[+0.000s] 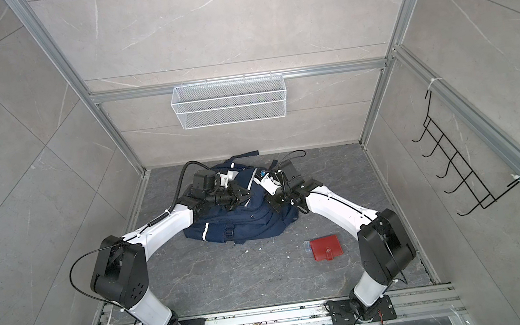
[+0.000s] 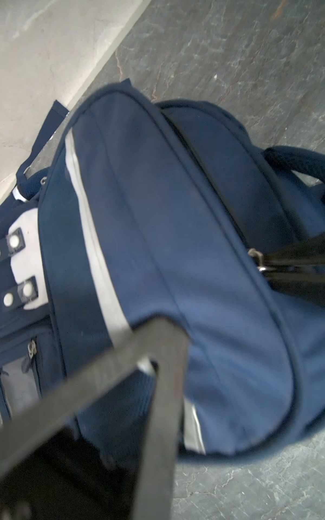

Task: Pack books, pencil case, and school supplies into a backpack
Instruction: Unzip the student bag at the top-center of the table.

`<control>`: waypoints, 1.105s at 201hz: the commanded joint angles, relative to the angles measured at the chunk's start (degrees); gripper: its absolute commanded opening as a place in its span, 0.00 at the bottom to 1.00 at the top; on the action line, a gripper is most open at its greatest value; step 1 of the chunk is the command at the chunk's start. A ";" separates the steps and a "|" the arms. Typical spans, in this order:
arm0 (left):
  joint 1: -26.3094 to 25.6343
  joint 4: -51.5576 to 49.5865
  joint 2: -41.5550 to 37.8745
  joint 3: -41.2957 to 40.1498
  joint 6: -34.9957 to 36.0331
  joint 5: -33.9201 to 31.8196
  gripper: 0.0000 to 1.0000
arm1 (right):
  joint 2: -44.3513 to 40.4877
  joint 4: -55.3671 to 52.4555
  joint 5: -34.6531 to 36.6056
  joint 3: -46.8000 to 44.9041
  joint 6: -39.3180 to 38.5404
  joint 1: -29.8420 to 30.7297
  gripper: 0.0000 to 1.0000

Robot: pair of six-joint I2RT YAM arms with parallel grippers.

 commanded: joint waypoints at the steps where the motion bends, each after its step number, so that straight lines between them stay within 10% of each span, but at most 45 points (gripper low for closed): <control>1: 0.95 15.66 1.02 5.74 -5.34 -4.31 0.00 | -1.86 -3.00 -4.98 -2.07 2.87 4.71 0.00; 222: -0.75 23.80 2.42 2.93 -13.77 -8.84 0.00 | 5.43 15.58 -10.68 1.89 25.26 13.70 0.00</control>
